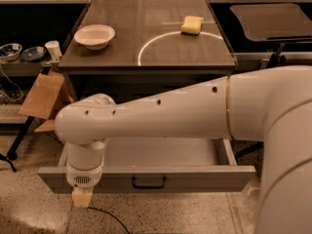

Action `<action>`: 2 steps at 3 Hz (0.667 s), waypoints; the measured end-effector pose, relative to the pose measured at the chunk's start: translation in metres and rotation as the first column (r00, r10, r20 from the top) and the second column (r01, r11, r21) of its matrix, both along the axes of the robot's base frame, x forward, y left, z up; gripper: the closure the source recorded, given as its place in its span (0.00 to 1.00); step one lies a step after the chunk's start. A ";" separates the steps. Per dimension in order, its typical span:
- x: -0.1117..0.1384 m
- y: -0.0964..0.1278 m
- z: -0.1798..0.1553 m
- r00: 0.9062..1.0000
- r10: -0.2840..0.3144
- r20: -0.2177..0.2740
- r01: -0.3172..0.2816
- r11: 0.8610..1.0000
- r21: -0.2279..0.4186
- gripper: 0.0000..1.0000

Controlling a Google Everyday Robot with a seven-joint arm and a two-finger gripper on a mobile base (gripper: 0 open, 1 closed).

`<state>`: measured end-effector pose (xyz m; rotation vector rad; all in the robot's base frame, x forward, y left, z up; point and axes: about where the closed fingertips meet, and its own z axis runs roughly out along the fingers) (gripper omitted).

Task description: Close top drawer

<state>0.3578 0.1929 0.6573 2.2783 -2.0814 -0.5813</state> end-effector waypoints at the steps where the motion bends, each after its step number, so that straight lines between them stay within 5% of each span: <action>1: 0.016 0.004 -0.028 0.999 -0.037 -0.028 0.037 0.999 0.010 1.00; 2: 0.017 0.006 -0.025 0.999 -0.040 -0.022 0.041 0.999 0.011 0.73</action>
Offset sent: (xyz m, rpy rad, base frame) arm 0.0518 0.0417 -0.0327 0.0728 -0.0537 -0.1038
